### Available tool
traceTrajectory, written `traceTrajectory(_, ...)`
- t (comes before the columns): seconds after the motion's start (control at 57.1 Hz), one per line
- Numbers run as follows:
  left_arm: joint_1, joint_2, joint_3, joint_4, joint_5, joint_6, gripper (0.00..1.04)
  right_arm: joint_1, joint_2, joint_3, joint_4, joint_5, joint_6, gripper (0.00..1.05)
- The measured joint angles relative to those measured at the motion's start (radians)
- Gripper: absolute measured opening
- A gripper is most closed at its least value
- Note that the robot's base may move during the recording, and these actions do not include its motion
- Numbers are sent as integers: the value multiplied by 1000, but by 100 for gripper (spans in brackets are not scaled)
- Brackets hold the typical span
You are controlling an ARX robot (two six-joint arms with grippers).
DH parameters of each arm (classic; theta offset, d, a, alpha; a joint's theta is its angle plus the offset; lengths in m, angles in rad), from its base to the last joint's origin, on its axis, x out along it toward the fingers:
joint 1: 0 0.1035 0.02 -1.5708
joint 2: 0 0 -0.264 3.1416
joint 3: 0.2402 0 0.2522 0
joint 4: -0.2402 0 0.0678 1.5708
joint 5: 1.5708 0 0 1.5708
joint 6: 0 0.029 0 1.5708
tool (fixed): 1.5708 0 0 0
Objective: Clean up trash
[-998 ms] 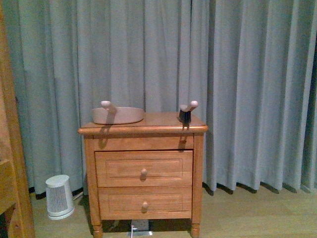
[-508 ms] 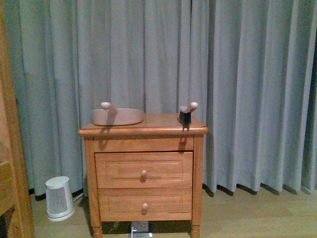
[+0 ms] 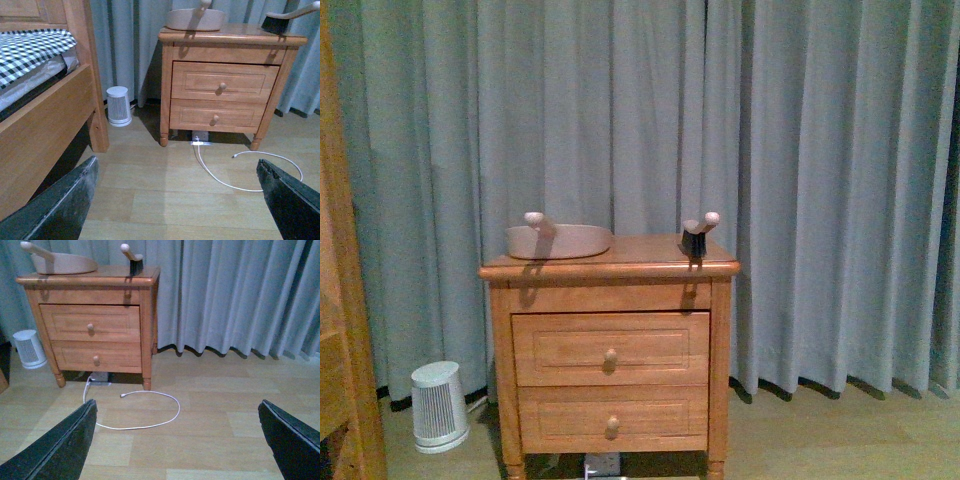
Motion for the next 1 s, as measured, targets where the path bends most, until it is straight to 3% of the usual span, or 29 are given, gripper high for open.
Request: traceTrajectory(0.998,0,0,0,0,0,0,97,0,0,0,0,0,0,97)
